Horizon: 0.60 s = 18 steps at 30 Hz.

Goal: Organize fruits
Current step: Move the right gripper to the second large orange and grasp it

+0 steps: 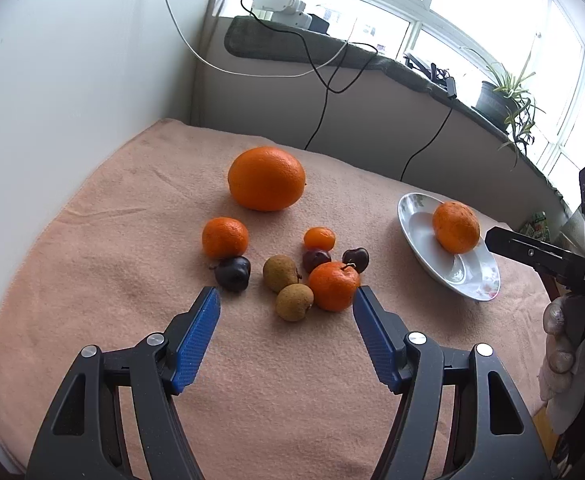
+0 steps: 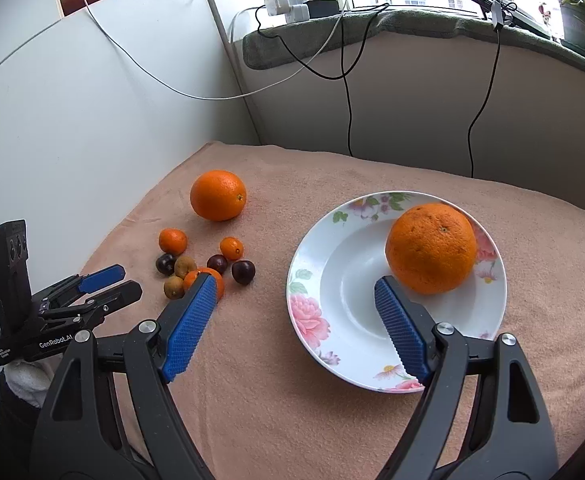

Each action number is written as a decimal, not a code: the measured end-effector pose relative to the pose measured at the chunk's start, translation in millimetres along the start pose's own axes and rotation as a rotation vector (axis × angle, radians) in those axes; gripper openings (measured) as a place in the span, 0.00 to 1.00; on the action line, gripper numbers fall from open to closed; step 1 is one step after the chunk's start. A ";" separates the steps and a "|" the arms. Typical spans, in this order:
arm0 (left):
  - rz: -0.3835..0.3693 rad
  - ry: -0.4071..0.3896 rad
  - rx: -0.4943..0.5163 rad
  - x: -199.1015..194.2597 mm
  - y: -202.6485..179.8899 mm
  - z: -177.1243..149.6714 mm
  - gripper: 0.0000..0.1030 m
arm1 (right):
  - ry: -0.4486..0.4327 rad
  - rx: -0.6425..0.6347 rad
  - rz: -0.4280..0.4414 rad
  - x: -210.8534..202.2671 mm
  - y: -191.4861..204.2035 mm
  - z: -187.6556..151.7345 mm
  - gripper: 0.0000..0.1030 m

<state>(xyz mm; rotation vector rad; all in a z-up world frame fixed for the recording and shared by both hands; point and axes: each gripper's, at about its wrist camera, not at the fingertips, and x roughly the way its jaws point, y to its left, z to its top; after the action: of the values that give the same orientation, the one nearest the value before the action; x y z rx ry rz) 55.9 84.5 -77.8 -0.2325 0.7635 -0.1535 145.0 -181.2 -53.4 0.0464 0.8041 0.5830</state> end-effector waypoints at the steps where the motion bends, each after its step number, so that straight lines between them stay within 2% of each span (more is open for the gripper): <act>1: 0.005 -0.002 -0.003 0.4 3.2 0.8 0.66 | 0.003 -0.003 0.002 3.1 2.1 2.4 0.81; 10: 0.007 0.000 -0.025 13.7 26.2 18.2 0.66 | 0.042 -0.049 -0.006 38.3 25.4 28.7 0.81; 18: -0.040 0.015 -0.041 36.5 35.0 42.1 0.68 | 0.108 -0.025 0.063 83.2 37.8 55.5 0.81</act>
<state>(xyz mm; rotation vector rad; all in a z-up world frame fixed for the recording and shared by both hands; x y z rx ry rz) 113.2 116.5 -81.9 -0.2860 0.7775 -0.1775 210.8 -97.3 -60.3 0.0174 0.9026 0.6597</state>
